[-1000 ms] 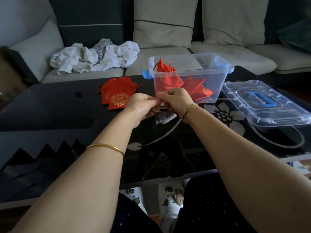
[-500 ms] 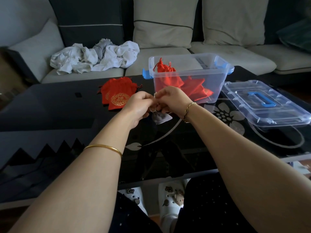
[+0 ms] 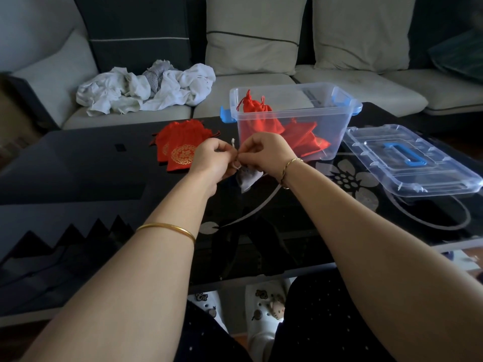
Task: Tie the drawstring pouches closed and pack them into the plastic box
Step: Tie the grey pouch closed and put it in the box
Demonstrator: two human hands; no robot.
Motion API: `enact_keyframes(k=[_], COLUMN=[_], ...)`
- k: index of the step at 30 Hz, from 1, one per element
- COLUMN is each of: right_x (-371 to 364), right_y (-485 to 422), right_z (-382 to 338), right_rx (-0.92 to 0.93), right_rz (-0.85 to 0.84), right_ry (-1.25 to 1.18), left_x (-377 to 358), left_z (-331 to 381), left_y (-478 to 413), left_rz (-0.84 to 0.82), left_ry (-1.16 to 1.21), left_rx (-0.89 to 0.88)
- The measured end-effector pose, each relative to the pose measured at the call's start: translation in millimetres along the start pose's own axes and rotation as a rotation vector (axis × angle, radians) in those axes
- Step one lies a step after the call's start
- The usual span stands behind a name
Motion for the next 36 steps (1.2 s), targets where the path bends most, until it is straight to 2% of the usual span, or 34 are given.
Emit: enact_keyframes(k=[6,14,21,24,26,29,33,36], right_x=[-1,-5,-10,-8,-5,-3,-5,-3], right_y=[0,2,1,1,2,4,0,1], right_z=[-14,-31,-33,-29,-26,-24,-20,-15], right_rx=[0.070,0.190,0.209,0.181,0.157,0.134,0.125,0.099], right_rz=[0.026,0.022,-0.021,-0.044,-0.056,-0.083,-0.094,-0.078], right_ry=[0.103,0.282,0.352,0.336,0.282,0.259,0.361,0.288], left_x=[6,16,17,9,6,5,4,9], left_z=[-3,4,18,22,21,26,38,44], left_y=[0,6,10,12,10,12,13,15], left_rz=[0.061,0.148,0.144,0.061,0.028,0.037,0.122,0.187], left_ry=[0.029,-0.015,-0.083,-0.089,-0.133,-0.292,-0.462,-0.491], left_rx=[0.047,-0.009,-0.088,-0.091,-0.075,-0.143,-0.270,-0.335])
Point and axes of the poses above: each hand's wrist, its own y-axis away from the middle knuckle, its own x-axis out of the back of the hand, z = x × y, the point moved 9 cm from there along -y, towards the middle knuckle, and after that the axes turned 3 degrees about x, right-handed, at the moved point
